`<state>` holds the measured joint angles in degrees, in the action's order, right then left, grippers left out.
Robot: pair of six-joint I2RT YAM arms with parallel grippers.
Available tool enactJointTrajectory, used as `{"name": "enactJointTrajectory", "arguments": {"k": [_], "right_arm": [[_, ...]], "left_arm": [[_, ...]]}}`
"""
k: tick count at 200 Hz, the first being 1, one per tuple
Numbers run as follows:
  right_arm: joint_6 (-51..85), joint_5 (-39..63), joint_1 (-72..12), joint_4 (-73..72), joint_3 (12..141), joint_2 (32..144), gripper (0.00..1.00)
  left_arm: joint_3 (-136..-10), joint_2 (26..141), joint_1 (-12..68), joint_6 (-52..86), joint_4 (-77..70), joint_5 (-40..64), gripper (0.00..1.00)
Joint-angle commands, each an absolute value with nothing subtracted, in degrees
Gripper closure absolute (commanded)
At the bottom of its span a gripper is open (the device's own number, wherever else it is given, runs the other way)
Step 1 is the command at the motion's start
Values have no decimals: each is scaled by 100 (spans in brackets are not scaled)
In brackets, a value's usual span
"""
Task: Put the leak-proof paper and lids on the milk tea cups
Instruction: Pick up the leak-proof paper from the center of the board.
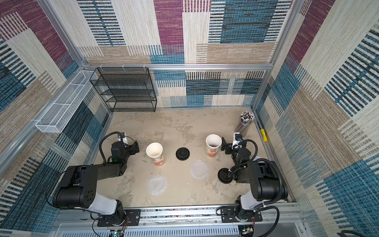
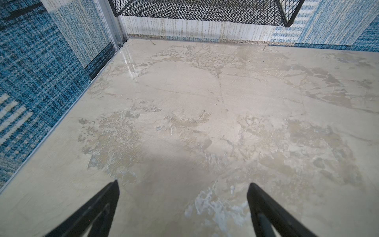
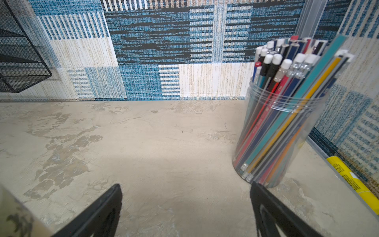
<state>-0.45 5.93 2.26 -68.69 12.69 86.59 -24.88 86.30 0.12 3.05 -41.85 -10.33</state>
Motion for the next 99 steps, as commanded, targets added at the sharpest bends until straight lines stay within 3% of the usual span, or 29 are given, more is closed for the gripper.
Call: {"name": "enactJointTrajectory", "arguments": {"k": [1,43,65,99], "right_arm": [[54,140,222,-6506,1301,7959,0],[430,-1398,220,-4229,1226,5229,0],[1801,-2551,236,-1484,1813,3874,0],[2486,-1390,268,730,2568,2702,0]], "left_arm": [[-2475,8220,10,232,-4004,-1132,0],[-2427,6377,10,957,-1819,-1450,0],[-2469,5283,16,1638,-406,-1457,0],[-2925,3655,13,2497,1853,-1203,0]]}}
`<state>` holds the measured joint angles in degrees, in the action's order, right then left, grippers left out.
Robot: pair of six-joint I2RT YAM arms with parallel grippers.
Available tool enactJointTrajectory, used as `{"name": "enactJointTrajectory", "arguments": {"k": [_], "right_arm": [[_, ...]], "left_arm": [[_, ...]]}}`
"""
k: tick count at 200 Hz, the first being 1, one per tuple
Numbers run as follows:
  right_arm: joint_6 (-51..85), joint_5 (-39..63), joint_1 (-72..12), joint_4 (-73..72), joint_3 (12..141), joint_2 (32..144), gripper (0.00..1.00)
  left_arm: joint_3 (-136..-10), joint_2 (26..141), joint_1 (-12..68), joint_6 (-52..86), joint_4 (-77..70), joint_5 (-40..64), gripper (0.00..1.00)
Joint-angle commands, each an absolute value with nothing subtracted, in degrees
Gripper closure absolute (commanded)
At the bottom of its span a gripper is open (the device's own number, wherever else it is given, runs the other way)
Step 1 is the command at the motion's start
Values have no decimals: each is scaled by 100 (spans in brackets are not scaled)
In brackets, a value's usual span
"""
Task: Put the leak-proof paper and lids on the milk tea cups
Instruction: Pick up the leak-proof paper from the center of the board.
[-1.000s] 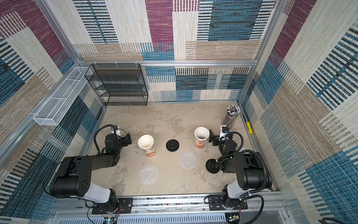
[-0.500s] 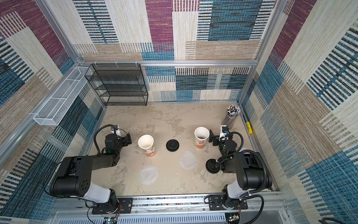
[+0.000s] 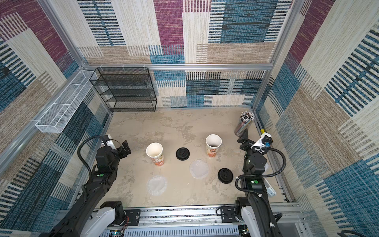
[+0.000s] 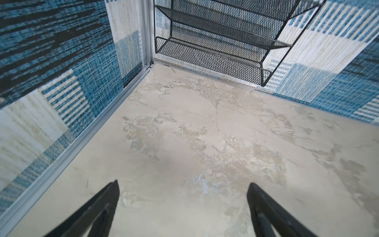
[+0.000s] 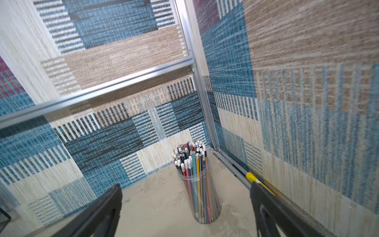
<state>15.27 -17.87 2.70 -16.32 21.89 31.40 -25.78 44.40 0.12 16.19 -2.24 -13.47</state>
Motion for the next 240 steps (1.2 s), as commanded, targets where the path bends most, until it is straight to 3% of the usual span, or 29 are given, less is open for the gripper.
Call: {"name": "enactJointTrajectory", "arguments": {"k": [1,41,73,92,114,143,176,208,240], "right_arm": [[2522,-1367,266,782,2580,2691,0],[3273,-164,264,2399,3635,2919,1],[3640,741,268,3473,4467,3544,0],[3734,967,264,3833,4730,3731,0],[3694,1054,268,4091,5005,3885,0],[3823,1327,264,4588,5196,4138,5],[4267,1626,267,4835,4648,3841,11],[4367,2180,264,4587,3786,3510,15],[4696,3021,264,3737,2658,3298,22]], "left_arm": [[-2948,3612,11,2505,1928,-1177,0],[-4297,2803,21,2576,3475,138,2],[-5699,3819,172,2180,3778,1844,6],[-6536,4830,946,1593,3726,2865,8],[-7646,5949,2433,758,3732,2567,6],[-8659,7262,3492,767,3763,2230,11],[-8935,8226,4758,1324,4053,1045,17],[-8470,8728,5310,2375,4076,508,20],[-8329,9522,5362,2259,3853,541,21]]}}
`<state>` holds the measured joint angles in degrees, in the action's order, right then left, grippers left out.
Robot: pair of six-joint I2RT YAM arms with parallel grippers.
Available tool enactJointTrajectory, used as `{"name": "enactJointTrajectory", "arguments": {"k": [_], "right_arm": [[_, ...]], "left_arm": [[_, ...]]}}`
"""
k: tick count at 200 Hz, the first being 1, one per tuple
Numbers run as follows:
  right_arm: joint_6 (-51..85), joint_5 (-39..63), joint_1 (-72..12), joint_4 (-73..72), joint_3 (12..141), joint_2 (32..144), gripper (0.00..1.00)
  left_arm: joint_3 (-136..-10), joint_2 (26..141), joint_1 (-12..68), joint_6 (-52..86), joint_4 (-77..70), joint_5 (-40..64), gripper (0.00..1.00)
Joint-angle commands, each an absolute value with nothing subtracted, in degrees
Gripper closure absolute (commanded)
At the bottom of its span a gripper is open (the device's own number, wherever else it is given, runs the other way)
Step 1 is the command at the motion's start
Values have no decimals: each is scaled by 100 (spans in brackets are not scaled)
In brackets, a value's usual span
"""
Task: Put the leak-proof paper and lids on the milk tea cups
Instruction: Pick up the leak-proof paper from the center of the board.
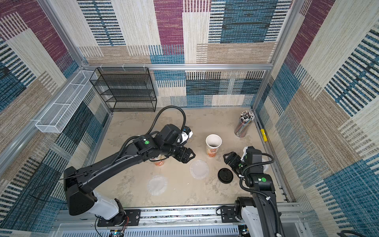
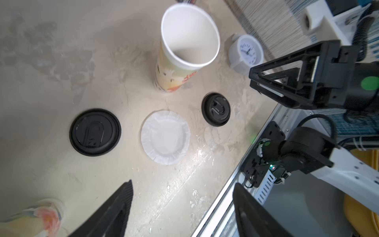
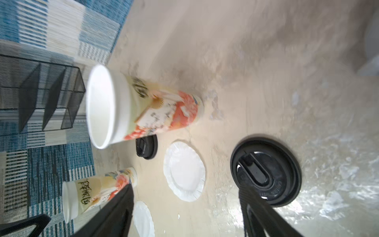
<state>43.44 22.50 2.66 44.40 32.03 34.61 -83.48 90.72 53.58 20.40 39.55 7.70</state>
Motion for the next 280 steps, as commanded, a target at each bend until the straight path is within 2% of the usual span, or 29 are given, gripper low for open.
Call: {"name": "enactJointTrajectory", "arguments": {"k": [1,58,126,205,280], "right_arm": [[4708,3031,264,3706,2625,3288,22],[4703,3232,264,3423,1866,2942,25],[4649,3480,264,3189,1629,2937,29],[4584,3974,264,2543,1310,3227,31],[4616,4373,242,2043,1125,3551,34]], "left_arm": [[-8339,9560,5362,2246,3847,548,21],[-9315,11181,5345,2069,4159,854,23],[-9508,11849,5338,2337,4324,897,28],[-9415,12158,5271,2582,4375,866,29],[-9025,12148,5298,2977,4245,1360,50]]}}
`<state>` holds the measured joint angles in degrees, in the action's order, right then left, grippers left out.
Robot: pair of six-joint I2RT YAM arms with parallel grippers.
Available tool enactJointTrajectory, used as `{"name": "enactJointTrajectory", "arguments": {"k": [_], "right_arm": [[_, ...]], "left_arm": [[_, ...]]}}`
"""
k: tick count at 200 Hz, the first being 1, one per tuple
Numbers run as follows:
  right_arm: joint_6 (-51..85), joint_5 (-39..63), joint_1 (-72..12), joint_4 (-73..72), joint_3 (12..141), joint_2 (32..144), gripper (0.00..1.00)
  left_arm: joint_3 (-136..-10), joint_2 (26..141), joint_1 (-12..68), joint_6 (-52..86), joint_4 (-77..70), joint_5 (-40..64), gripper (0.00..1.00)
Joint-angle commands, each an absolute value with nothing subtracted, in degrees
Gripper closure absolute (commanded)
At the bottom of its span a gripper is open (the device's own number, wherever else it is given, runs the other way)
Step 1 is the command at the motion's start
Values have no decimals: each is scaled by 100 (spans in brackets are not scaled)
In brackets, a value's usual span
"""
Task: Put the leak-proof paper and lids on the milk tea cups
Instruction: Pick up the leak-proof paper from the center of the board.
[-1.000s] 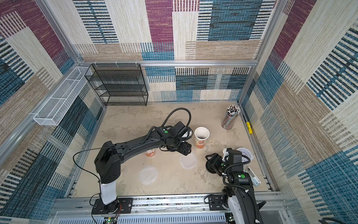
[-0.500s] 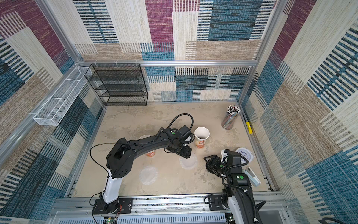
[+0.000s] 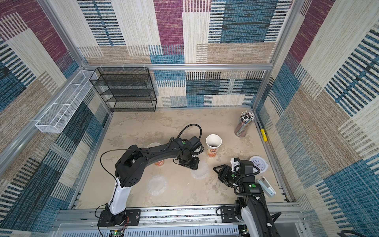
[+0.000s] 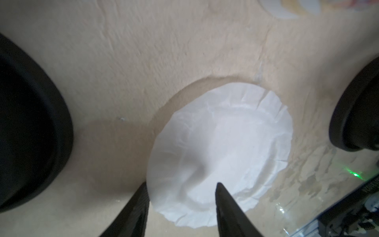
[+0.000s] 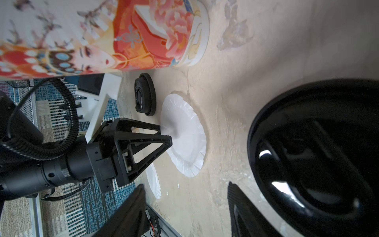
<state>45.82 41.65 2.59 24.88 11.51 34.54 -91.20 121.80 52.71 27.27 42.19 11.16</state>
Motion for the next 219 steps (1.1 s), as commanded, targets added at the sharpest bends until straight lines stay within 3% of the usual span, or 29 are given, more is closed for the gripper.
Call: {"name": "enactJointTrajectory", "arguments": {"k": [1,75,219], "right_arm": [[4611,4370,240,2037,1125,3560,34],[4330,4334,67,1640,1119,4283,35],[4562,3568,-587,417,1011,5522,39]], "left_arm": [[-9026,12147,5303,2982,4245,1365,50],[-8801,12077,5422,3391,4022,1639,66],[-8690,12048,5457,3579,4008,1510,68]]}}
